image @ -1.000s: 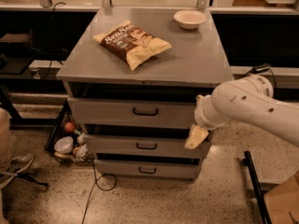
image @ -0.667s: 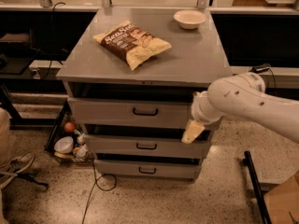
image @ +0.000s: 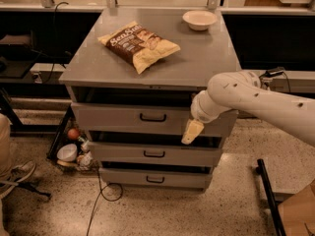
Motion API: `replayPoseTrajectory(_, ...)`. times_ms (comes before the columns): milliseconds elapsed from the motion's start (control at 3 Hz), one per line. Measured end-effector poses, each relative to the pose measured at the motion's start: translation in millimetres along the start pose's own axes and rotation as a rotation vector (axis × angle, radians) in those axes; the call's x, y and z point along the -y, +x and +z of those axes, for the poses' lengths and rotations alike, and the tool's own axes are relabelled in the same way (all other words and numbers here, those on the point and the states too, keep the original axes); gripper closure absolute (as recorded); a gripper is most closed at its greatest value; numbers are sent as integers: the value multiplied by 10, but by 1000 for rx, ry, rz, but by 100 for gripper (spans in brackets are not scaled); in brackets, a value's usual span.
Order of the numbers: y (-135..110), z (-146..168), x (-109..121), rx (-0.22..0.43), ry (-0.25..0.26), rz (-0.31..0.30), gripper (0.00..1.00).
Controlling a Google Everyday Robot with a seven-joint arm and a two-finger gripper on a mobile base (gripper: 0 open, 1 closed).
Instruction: Open top drawer
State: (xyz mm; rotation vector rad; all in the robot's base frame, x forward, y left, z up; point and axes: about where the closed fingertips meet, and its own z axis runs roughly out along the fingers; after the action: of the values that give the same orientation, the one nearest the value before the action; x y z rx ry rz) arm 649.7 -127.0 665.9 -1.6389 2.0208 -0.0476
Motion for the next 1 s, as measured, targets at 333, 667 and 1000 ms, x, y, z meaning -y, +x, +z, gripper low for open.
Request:
replayPoseTrajectory(333, -89, 152, -39, 27, -39, -9, 27)
replayPoseTrajectory(667, 66, 111, -260, 25, -52, 18, 50)
replayPoseTrajectory(1000, 42, 55, -237, 26, -52, 18, 73)
